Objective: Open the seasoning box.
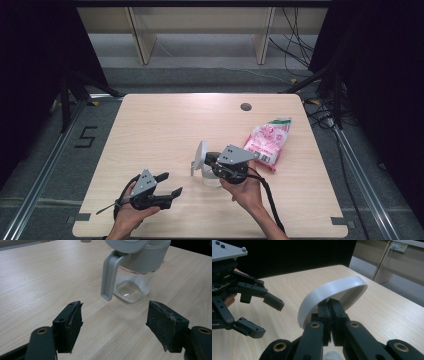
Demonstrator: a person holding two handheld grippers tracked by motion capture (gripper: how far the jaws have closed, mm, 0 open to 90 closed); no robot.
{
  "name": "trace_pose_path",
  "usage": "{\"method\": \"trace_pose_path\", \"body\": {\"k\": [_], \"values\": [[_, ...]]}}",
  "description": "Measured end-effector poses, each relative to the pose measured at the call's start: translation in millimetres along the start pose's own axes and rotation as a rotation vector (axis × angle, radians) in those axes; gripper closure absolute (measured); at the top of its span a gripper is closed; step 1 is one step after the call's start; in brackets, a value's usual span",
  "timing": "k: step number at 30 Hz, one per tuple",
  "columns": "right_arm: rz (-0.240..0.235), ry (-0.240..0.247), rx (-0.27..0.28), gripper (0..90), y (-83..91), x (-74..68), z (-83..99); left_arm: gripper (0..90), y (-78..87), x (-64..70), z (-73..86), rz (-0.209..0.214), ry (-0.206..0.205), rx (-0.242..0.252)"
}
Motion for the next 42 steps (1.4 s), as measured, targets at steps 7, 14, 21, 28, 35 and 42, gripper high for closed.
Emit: {"method": "trace_pose_path", "body": {"k": [7,14,21,28,35,42], "values": [[-0.009,0.004,-0.001,87.8,-5.6,-3.6,-1.3,27.4,-0.2,-0.6,0.4,-0.009,0.002,-0.003],[0.011,-0.006,-0.001,85.4,4.0,1.1,-0.4,27.3,1.2,-2.0,-0.4,-0.012,0.007,0.003],[0.076,-0.036,0.016,80.6,33.0,11.6,7.4,26.8,-0.1,-4.5,1.5,-0.010,0.017,-0.004],[0.121,-0.096,0.018,74.4,57.9,22.7,19.6,26.6,-0.3,-3.0,1.3,-0.003,0.016,-0.003],[0.183,-0.178,0.013,66.4,81.6,37.3,36.5,26.4,0.2,-2.4,1.0,-0.002,0.021,-0.002],[0.229,-0.216,0.008,58.5,91.1,49.5,46.6,26.3,0.7,-2.9,0.2,-0.009,0.023,-0.003]]}}
Point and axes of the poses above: each handheld gripper's, and its own axes: y roughly backward along the jaws, z roughly out of its underside, x roughly to its right, the point moved 1 cm from there along -y, roughly forward along the jaws, and after that the axes turned 14 degrees about -z, right-handed, at the moved point
